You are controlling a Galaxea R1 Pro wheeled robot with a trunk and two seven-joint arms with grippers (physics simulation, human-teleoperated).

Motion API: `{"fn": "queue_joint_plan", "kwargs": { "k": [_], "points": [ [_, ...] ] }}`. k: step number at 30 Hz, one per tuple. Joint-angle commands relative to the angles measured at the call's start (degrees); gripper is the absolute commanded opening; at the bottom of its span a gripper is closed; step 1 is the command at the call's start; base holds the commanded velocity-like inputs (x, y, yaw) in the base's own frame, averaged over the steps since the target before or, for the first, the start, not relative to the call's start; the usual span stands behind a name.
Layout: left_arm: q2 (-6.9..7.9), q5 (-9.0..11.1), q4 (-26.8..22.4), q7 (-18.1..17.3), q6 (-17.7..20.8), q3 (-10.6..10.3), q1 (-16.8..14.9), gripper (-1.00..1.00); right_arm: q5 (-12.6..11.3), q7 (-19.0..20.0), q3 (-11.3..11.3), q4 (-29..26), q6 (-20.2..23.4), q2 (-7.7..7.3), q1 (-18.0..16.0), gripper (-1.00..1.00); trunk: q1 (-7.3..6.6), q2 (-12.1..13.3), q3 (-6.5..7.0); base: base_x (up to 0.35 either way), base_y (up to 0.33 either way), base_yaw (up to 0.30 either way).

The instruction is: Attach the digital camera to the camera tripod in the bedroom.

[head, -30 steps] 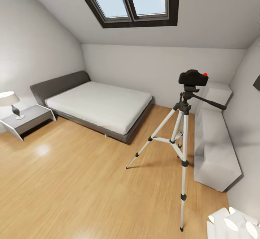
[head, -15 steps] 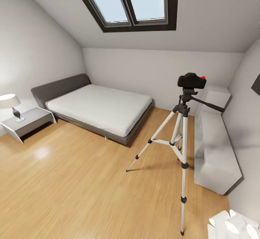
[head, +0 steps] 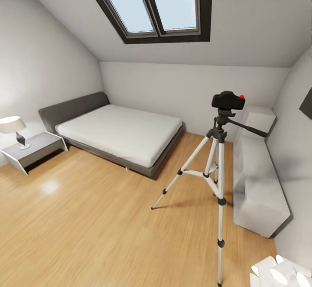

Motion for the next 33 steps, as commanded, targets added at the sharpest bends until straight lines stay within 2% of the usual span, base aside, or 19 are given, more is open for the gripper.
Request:
{"fn": "queue_joint_plan", "kwargs": {
  "k": [1, 33],
  "points": [
    [0.01, 0.4, -0.1, 0.2, 0.1, -0.5, 0.0, 1.00, 0.4, 0.1, 0.1, 0.2, -0.4, -0.03, -0.1, 1.00, 0.03, -0.1, -0.02, 0.000, 0.000, 0.000],
    [0.01, 0.4, -0.1, 0.2, 0.1, -0.5, 0.0, 1.00, 0.4, 0.1, 0.1, 0.2, -0.4, -0.07, 0.0, 1.00, 0.03, -0.1, 2.91, 0.000, 0.000, 0.000]
  ]
}}
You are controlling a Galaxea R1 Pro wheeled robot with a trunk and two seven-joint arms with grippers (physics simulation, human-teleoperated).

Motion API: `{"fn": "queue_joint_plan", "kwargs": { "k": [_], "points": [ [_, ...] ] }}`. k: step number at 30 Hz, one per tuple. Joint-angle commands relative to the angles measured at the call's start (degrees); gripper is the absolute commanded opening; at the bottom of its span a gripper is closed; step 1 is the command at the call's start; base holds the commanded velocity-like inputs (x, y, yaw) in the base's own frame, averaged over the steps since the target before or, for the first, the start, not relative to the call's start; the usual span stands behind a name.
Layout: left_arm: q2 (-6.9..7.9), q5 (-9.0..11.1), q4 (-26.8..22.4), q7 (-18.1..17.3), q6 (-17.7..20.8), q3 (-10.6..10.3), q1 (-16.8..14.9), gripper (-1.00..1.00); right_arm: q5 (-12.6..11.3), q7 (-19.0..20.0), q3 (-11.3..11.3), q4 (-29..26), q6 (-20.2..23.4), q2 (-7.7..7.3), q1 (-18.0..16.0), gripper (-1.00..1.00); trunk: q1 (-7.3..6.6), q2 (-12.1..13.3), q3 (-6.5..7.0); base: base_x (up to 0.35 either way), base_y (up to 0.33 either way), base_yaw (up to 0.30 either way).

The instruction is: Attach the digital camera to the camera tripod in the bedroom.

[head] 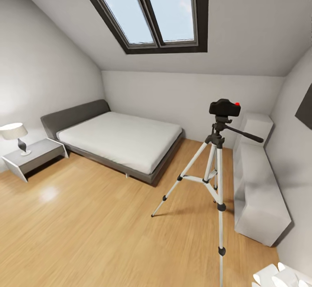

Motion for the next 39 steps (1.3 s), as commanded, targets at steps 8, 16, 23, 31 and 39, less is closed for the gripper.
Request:
{"fn": "queue_joint_plan", "kwargs": {
  "k": [8, 16, 23, 31, 39],
  "points": [
    [0.01, 0.4, -0.1, 0.2, 0.1, -0.5, 0.0, 1.00, 0.4, 0.1, 0.1, 0.2, -0.4, -0.02, -0.1, 1.00, 0.04, -0.1, 0.61, 0.000, 0.000, 0.000],
    [0.01, 0.4, -0.1, 0.2, 0.1, -0.5, 0.0, 1.00, 0.4, 0.1, 0.1, 0.2, -0.4, -0.02, -0.1, 1.00, 0.04, -0.1, 1.35, 0.000, 0.000, 0.000],
    [0.01, 0.4, -0.1, 0.2, 0.1, -0.5, 0.0, 1.00, 0.4, 0.1, 0.1, 0.2, -0.3, 0.03, -0.1, 1.00, 0.04, -0.1, 1.99, 0.000, 0.000, 0.000],
    [0.01, 0.4, -0.1, 0.2, 0.1, -0.5, 0.0, 1.00, 0.4, 0.1, 0.1, 0.2, -0.3, 0.00, -0.1, 1.00, 0.04, -0.1, 2.72, 0.000, 0.000, 0.000],
    [0.01, 0.4, -0.1, 0.2, 0.1, -0.5, 0.0, 1.00, 0.4, 0.1, 0.1, 0.2, -0.4, -0.01, -0.1, 1.00, 0.04, -0.1, 3.45, 0.000, 0.000, 0.000]
  ]
}}
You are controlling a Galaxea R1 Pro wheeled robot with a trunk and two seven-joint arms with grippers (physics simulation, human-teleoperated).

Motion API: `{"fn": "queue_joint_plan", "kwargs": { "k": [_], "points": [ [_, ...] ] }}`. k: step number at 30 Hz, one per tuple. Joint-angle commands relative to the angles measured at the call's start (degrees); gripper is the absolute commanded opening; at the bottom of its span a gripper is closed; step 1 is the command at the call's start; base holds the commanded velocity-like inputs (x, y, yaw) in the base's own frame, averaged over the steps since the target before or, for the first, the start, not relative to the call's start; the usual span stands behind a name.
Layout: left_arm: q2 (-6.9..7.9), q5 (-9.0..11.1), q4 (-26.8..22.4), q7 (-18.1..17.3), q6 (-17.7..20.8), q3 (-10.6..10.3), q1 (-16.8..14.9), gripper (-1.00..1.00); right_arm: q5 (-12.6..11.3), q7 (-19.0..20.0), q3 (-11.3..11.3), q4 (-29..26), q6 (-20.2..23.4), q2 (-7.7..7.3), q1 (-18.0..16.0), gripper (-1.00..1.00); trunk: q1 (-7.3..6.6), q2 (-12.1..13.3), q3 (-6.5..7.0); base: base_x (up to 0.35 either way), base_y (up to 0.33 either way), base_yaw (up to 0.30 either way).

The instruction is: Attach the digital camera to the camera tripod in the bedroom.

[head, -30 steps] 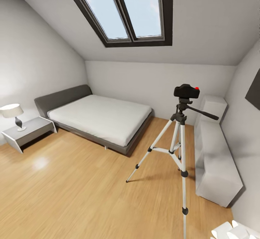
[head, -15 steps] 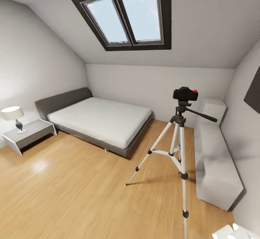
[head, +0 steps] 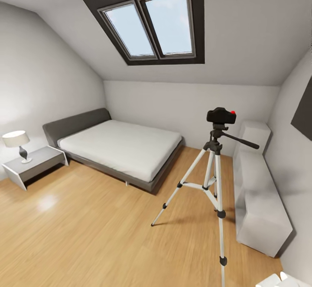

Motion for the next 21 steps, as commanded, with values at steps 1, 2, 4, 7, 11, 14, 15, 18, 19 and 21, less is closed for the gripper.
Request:
{"fn": "queue_joint_plan", "kwargs": {
  "k": [1, 2, 4, 7, 11, 14, 15, 18, 19, 21],
  "points": [
    [0.01, 0.4, -0.1, 0.2, 0.1, -0.5, 0.0, 1.00, 0.4, 0.1, 0.1, 0.2, -0.4, -0.02, -0.1, 1.00, 0.03, -0.1, 0.01, 0.000, 0.000, 0.000],
    [0.01, 0.4, -0.1, 0.2, 0.1, -0.5, 0.0, 1.00, 0.4, 0.1, 0.1, 0.2, -0.4, -0.02, -0.1, 1.00, 0.03, -0.1, 0.10, 0.000, 0.000, 0.000],
    [0.01, 0.4, -0.1, 0.2, 0.1, -0.5, 0.0, 1.00, 0.4, 0.1, 0.1, 0.2, -0.4, -0.02, -0.1, 1.00, 0.03, -0.1, 0.29, 0.000, 0.000, 0.000],
    [0.01, 0.4, -0.1, 0.2, 0.1, -0.5, 0.0, 1.00, 0.4, 0.1, 0.1, 0.2, -0.4, -0.03, -0.1, 1.00, 0.03, -0.1, 0.56, 0.000, 0.000, 0.000],
    [0.01, 0.4, -0.1, 0.2, 0.1, -0.5, 0.0, 1.00, 0.4, 0.1, 0.1, 0.2, -0.4, -0.03, -0.1, 1.00, 0.03, -0.1, 0.93, 0.000, 0.000, 0.000],
    [0.01, 0.4, -0.1, 0.2, 0.1, -0.5, 0.0, 1.00, 0.4, 0.1, 0.1, 0.2, -0.4, -0.03, -0.1, 1.00, 0.03, -0.1, 1.20, 0.000, 0.000, 0.000],
    [0.01, 0.4, -0.1, 0.2, 0.1, -0.5, 0.0, 1.00, 0.4, 0.1, 0.1, 0.2, -0.4, -0.03, -0.1, 1.00, 0.03, -0.1, 1.29, 0.000, 0.000, 0.000],
    [0.01, 0.4, -0.1, 0.2, 0.1, -0.5, 0.0, 1.00, 0.4, 0.1, 0.1, 0.2, -0.4, -0.03, -0.1, 1.00, 0.03, -0.1, 1.57, 0.000, 0.000, 0.000],
    [0.01, 0.4, -0.1, 0.2, 0.1, -0.5, 0.0, 1.00, 0.4, 0.1, 0.1, 0.2, -0.4, -0.03, -0.1, 1.00, 0.03, -0.1, 1.66, 0.000, 0.000, 0.000],
    [0.01, 0.4, -0.1, 0.2, 0.1, -0.5, 0.0, 1.00, 0.4, 0.1, 0.1, 0.2, -0.4, -0.01, -0.1, 1.00, 0.03, -0.1, 1.84, 0.000, 0.000, 0.000]
  ]
}}
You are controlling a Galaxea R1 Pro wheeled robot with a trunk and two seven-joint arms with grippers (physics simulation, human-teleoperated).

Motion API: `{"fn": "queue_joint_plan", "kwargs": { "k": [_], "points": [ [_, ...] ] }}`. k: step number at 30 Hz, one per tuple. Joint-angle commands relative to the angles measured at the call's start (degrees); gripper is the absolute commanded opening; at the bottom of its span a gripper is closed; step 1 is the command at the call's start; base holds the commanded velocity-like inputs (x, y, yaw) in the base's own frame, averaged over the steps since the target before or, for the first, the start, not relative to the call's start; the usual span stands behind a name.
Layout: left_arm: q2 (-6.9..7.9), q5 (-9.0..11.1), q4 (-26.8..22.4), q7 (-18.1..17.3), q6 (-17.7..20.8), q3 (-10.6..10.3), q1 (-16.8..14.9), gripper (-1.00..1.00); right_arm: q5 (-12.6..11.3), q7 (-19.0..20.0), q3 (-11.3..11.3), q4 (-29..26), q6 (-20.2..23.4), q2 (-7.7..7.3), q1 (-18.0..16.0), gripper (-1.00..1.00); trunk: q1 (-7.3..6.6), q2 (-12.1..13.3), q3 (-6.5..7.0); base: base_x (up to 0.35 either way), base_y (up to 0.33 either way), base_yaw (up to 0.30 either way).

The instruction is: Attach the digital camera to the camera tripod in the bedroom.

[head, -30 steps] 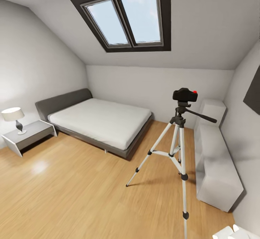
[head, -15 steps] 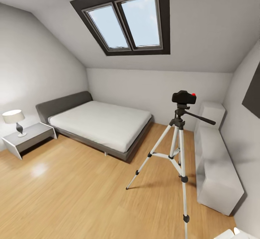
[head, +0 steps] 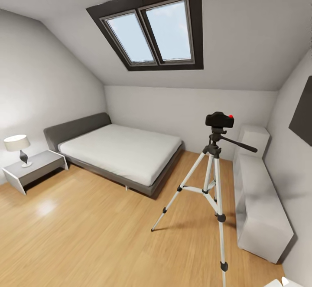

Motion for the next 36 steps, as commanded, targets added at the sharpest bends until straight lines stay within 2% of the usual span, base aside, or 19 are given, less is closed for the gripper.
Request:
{"fn": "queue_joint_plan", "kwargs": {
  "k": [1, 19, 29, 33, 36],
  "points": [
    [0.01, 0.4, -0.1, 0.2, 0.1, -0.5, 0.0, 1.00, 0.4, 0.1, 0.1, 0.2, -0.4, 0.00, -0.1, 1.00, 0.02, 0.0, 0.07, 0.000, 0.000, 0.000],
    [-0.17, 0.6, -0.1, 0.2, 0.1, -0.4, 0.0, 1.00, 0.3, 0.1, 0.1, 0.2, -0.4, -0.12, -0.1, 1.00, 0.02, 0.0, 1.72, 0.000, 0.000, 0.000],
    [-0.82, 1.3, 0.7, 0.2, 0.2, -0.3, 1.0, 1.00, 0.2, 0.0, 0.0, 0.2, -0.3, -0.24, 0.3, 1.00, 0.02, 0.0, 2.64, 0.000, 0.000, 0.000],
    [-0.85, 1.3, 0.7, 0.2, 0.2, -0.2, 1.2, 1.00, -0.8, 0.0, 0.0, 0.2, -0.3, -0.38, 1.6, 1.00, 0.02, 0.0, 3.01, 0.000, 0.000, 0.000],
    [-0.83, 1.4, 0.7, 0.2, 0.2, -0.2, 1.3, 1.00, -2.7, 0.0, 0.0, 0.2, -0.4, -0.44, 3.1, 1.00, 0.02, 0.0, 3.28, 0.000, 0.000, 0.000]
  ]
}}
